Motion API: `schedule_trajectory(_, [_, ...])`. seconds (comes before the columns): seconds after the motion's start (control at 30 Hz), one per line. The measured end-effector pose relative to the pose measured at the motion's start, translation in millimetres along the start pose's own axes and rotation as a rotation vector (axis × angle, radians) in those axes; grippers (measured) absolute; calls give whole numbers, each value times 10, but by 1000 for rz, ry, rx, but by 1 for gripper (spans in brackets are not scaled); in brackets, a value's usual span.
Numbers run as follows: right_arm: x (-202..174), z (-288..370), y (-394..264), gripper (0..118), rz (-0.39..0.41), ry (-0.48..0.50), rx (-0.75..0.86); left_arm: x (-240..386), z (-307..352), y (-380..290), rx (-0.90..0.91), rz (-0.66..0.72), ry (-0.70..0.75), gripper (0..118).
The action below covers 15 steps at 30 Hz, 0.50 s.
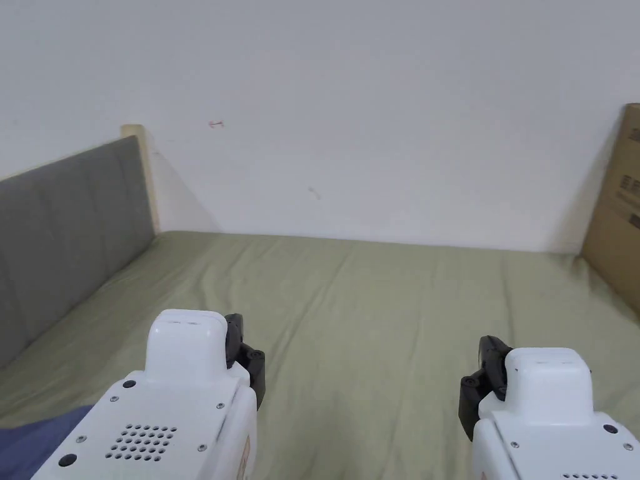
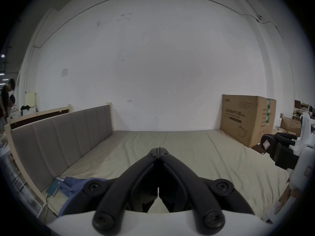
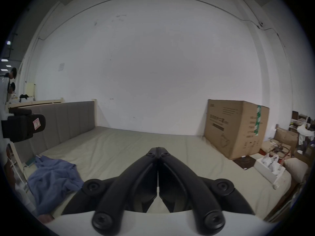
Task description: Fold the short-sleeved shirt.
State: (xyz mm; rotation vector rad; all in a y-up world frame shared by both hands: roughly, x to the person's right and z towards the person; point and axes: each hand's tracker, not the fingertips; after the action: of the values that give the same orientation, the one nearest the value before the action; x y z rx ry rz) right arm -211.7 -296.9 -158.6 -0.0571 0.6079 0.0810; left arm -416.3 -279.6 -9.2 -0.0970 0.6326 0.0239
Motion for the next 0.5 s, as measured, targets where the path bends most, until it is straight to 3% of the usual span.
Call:
schedule_trajectory(0.27, [-658,-208,21,0,-13,238,-23,-837,354,-73,-61,37,279,0])
schedule_trajectory(0.5, [-985,-278,-70,0,6,321,-69,-1260,276,-286,-179,87,351,0])
